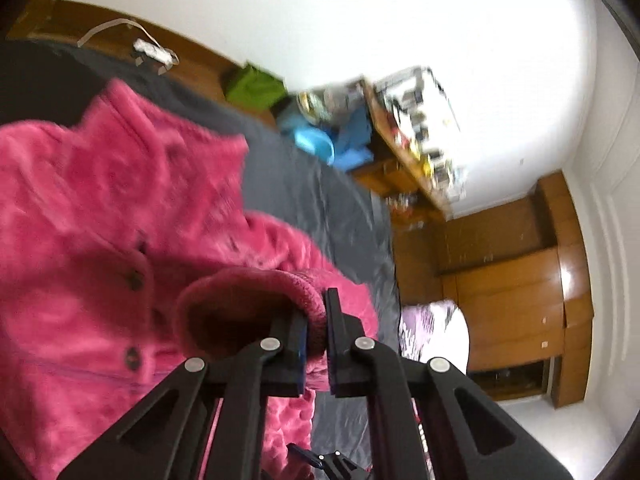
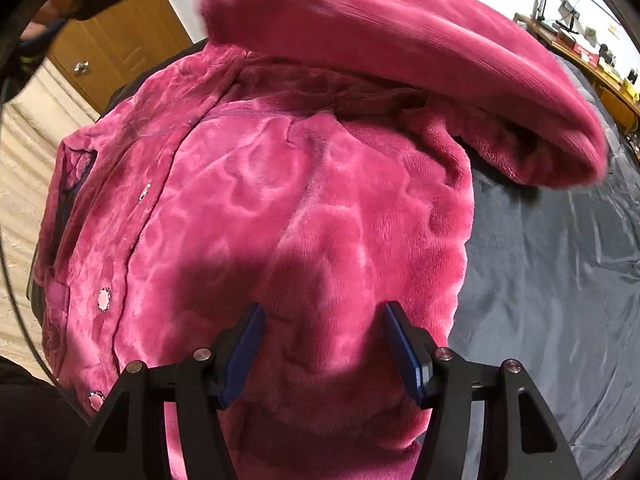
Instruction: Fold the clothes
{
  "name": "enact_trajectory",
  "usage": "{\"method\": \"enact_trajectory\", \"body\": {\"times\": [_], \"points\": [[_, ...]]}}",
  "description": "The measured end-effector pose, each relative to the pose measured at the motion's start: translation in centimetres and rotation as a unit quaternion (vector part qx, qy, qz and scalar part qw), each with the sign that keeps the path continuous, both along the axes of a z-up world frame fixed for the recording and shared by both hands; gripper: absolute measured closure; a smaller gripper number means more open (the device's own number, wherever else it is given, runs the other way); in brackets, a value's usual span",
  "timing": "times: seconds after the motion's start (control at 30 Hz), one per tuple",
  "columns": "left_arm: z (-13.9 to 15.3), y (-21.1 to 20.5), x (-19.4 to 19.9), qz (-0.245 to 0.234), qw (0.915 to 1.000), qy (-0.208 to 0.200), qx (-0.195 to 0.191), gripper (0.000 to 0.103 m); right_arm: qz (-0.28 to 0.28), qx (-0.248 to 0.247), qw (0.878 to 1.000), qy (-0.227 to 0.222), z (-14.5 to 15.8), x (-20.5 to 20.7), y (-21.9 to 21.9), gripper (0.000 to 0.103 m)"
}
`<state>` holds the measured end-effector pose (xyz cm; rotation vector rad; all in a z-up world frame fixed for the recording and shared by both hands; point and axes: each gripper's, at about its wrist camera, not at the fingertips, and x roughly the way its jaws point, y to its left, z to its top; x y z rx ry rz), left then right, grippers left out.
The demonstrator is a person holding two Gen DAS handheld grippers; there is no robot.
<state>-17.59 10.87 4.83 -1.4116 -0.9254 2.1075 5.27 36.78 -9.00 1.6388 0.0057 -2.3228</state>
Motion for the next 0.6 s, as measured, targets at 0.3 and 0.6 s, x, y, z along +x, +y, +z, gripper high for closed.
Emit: {"method": "enact_trajectory", "body": {"times": [0.3, 0.6], "points": [[2.8, -9.9, 2.2, 0.108, 0.9919, 0.018, -0.064, 0.095, 0.008, 0.008, 1.0, -0.003, 0.0, -0.6, -0.2, 0.035], [0.9, -16.5, 3.9, 0.185, 0.9793, -0.007, -0.081, 0.095, 0.007, 0.018, 1.0, -0.013, 0.1, -1.2, 0.1, 0.035]]}}
